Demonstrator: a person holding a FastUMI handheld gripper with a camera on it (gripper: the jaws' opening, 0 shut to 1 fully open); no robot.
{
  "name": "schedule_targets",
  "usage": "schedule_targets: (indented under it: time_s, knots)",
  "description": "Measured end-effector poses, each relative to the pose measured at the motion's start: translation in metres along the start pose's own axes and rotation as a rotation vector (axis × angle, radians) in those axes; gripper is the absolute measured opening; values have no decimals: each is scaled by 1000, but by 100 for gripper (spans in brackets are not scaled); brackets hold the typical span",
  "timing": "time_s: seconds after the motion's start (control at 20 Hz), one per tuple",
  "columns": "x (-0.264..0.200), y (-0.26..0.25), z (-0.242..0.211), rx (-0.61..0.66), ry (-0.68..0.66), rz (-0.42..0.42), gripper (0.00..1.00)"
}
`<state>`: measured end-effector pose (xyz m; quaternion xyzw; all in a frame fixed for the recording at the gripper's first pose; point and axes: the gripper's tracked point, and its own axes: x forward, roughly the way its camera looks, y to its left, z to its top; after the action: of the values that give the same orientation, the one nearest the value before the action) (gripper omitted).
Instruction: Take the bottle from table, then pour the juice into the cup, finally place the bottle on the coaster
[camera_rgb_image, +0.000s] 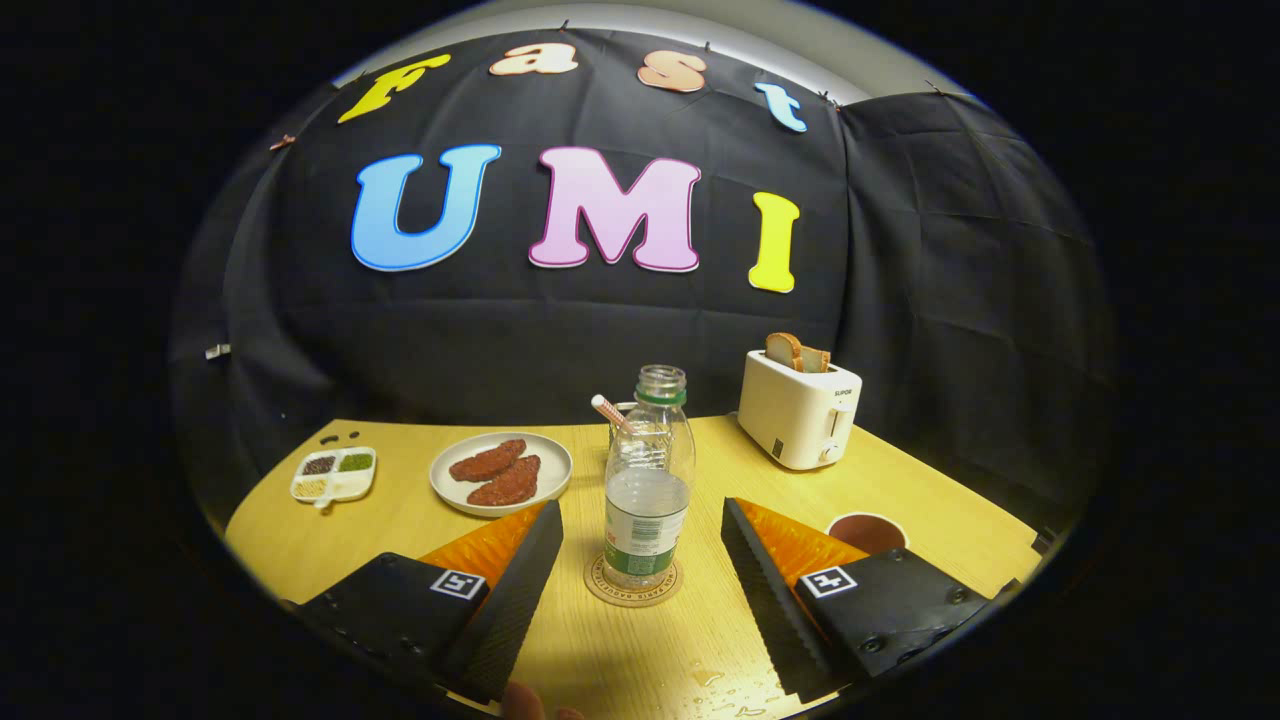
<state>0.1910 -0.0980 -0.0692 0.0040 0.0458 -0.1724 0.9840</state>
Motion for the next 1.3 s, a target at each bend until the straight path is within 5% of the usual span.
schedule_targets:
  time_s: [0.55,1.0,1.3]
  knots:
    - [-109,-29,83,-14,-89,72,98]
    - [-169,-60,107,-75,-64,268,98]
    - [-183,-98,132,-68,-101,282,98]
